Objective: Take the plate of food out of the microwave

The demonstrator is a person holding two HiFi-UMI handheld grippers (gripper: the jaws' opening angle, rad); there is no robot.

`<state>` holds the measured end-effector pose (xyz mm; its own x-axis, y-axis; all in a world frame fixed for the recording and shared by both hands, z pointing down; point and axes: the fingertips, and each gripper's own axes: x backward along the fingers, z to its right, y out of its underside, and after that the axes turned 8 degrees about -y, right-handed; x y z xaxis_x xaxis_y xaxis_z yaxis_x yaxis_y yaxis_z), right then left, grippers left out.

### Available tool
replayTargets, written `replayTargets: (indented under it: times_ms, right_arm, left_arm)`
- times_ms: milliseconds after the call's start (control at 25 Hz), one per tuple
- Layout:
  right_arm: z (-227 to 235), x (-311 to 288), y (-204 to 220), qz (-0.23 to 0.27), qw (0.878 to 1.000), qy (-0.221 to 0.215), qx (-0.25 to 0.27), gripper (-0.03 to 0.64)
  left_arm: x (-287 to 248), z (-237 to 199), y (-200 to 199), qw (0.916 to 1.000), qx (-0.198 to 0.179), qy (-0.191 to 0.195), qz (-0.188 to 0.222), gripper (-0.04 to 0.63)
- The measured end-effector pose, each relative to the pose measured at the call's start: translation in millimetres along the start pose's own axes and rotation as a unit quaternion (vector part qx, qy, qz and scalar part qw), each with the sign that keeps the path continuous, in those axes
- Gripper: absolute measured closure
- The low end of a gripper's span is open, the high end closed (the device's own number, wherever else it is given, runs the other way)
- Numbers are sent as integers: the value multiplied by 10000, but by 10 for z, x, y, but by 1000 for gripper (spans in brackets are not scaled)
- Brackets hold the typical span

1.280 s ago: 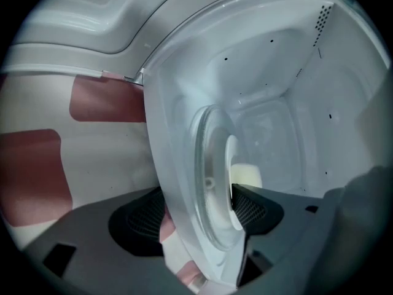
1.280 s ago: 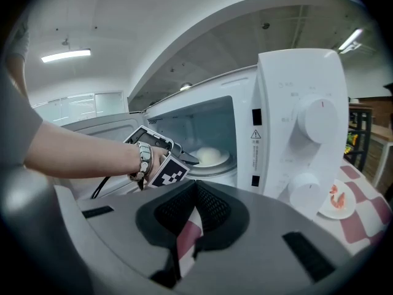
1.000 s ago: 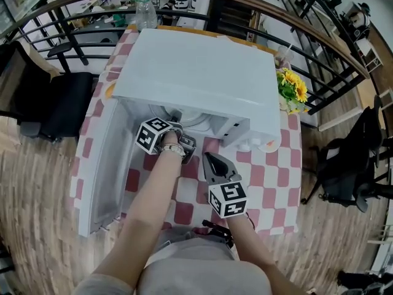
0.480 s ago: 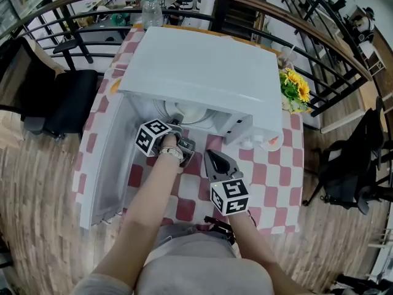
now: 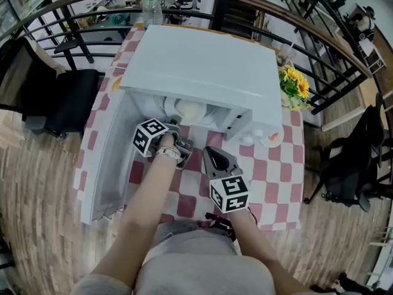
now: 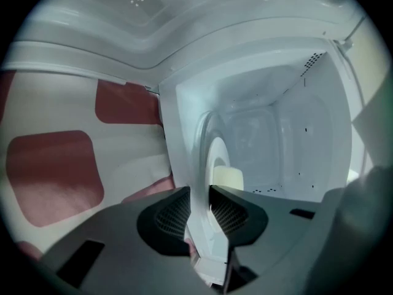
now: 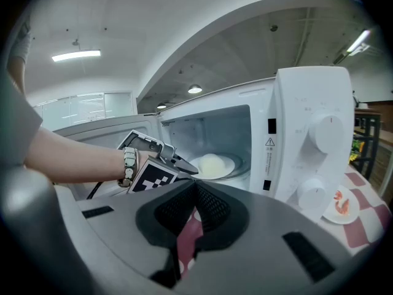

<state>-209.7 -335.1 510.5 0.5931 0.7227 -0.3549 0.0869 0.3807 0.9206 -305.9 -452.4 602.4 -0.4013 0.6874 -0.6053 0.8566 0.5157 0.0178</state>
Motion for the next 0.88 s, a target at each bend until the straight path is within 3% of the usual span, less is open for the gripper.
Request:
replayTargets:
  times_ms: [320, 440, 880]
  right_arm:
    - [19, 65, -22, 55, 10000, 43, -11, 594]
    - [14, 64, -27, 79, 10000, 27, -22, 594]
    - [31, 141, -145, 248, 9996, -66, 70, 594]
  left_arm:
    - [87, 71, 1, 9997, 154, 189, 20, 563]
    - [120, 139, 8, 9989, 108, 453, 93, 577]
    - [294, 258, 107, 9948, 44, 991, 244, 580]
